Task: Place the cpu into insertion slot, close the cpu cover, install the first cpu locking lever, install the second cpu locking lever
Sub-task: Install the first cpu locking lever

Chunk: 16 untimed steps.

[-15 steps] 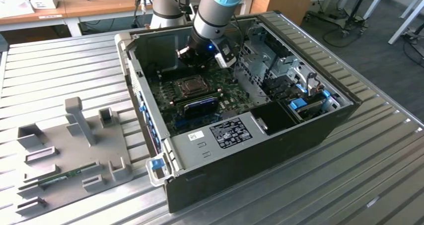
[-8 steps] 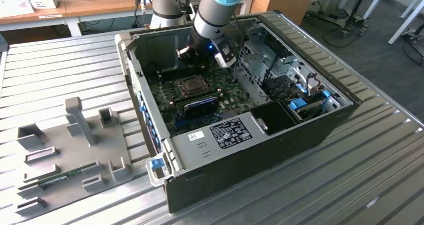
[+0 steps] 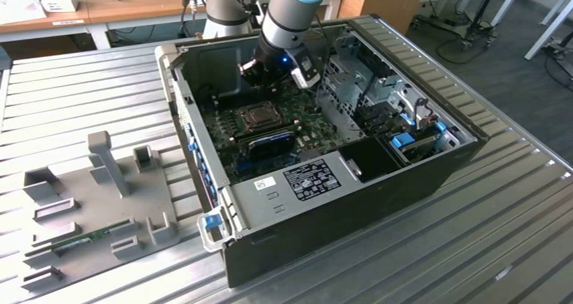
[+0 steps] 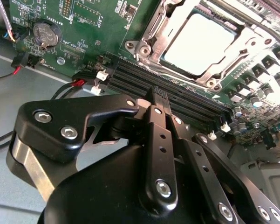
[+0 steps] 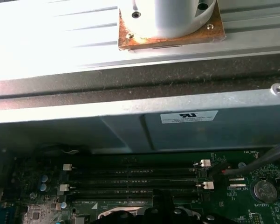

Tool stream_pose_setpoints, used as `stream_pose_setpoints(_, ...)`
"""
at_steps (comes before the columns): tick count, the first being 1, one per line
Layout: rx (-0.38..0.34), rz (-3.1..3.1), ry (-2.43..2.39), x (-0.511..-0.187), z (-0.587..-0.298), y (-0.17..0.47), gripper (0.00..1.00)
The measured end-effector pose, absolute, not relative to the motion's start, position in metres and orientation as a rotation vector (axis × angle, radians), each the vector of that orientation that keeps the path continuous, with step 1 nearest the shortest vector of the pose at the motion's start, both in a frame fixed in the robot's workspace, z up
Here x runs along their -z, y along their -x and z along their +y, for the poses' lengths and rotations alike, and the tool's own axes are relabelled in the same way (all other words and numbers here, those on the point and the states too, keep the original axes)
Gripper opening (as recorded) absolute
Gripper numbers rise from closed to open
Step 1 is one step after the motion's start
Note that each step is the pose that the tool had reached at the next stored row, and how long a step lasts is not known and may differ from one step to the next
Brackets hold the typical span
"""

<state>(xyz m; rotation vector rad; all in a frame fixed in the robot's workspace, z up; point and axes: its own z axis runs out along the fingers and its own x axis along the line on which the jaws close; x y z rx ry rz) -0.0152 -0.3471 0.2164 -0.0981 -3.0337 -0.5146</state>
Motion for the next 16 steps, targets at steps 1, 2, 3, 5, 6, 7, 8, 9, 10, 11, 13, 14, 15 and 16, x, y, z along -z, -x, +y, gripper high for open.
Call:
stream_pose_setpoints(1, 0.507, -3.035, 0.099, -0.2168, -0.3472, 0.0153, 0.11)
stream_pose_setpoints(2, 0.501, -3.036, 0.099, -0.2173, -0.3472, 0.0153, 0.11)
stream_pose_setpoints(3, 0.497, -3.037, 0.099, -0.2174, -0.3472, 0.0153, 0.11)
stream_pose_setpoints(5, 0.494, -3.037, 0.099, -0.2175, -0.3473, 0.0153, 0.11)
stream_pose_setpoints(6, 0.493, -3.038, 0.099, -0.2175, -0.3473, 0.0154, 0.11)
stream_pose_setpoints(7, 0.493, -3.038, 0.099, -0.2175, -0.3473, 0.0153, 0.11)
stream_pose_setpoints(8, 0.493, -3.038, 0.099, -0.2175, -0.3473, 0.0153, 0.11)
stream_pose_setpoints(9, 0.491, -3.038, 0.099, -0.2174, -0.3472, 0.0153, 0.11)
stream_pose_setpoints(10, 0.484, -3.039, 0.099, -0.2175, -0.3472, 0.0153, 0.11)
stream_pose_setpoints(11, 0.473, -3.041, 0.1, -0.2175, -0.3472, 0.0154, 0.11)
stream_pose_setpoints(13, 0.438, -3.047, 0.101, -0.2176, -0.3473, 0.0153, 0.11)
stream_pose_setpoints(14, 0.417, -3.05, 0.102, -0.2177, -0.3473, 0.0153, 0.11)
stream_pose_setpoints(15, 0.391, -3.053, 0.103, -0.2177, -0.3472, 0.0153, 0.11)
stream_pose_setpoints(16, 0.364, -3.057, 0.103, -0.2177, -0.3472, 0.0153, 0.11)
